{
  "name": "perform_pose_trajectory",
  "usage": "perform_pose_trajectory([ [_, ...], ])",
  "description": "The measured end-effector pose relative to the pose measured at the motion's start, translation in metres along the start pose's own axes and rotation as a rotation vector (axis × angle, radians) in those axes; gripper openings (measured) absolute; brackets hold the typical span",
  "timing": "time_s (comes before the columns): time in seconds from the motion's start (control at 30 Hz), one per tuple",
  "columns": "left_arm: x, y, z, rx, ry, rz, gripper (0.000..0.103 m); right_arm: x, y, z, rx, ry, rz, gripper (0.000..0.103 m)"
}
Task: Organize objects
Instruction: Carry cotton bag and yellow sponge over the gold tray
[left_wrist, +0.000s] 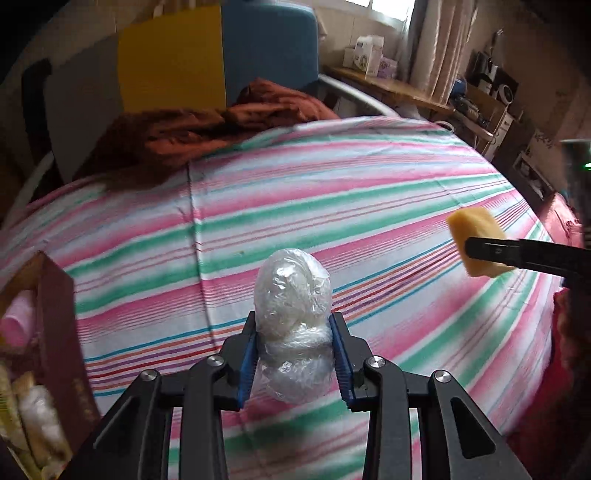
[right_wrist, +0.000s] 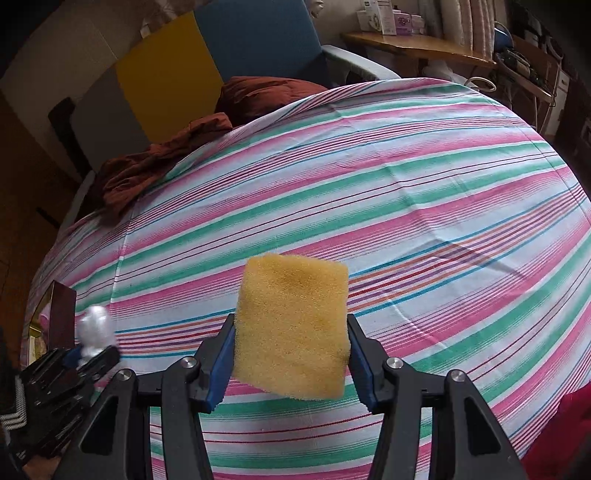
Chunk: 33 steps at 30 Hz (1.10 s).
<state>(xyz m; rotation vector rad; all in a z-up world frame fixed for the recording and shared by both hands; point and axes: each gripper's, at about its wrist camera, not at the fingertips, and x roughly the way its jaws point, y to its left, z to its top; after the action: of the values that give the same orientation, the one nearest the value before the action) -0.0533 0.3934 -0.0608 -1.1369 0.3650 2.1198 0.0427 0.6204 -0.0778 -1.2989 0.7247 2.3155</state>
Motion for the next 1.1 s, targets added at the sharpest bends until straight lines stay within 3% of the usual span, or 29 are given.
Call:
perform_pose_trajectory([
  [0.67, -0.122, 0.046, -0.033, -0.018, -0.218, 0.071, 0.037, 0.005, 0.014, -0.002, -0.069, 0.010, -0.064, 0.055],
  [1.1, -0.151, 0.082, -0.056, -0.066, -0.252, 0.112, 0.037, 0.009, 0.033, -0.011, -0.126, 0.036, -0.098, 0.055],
])
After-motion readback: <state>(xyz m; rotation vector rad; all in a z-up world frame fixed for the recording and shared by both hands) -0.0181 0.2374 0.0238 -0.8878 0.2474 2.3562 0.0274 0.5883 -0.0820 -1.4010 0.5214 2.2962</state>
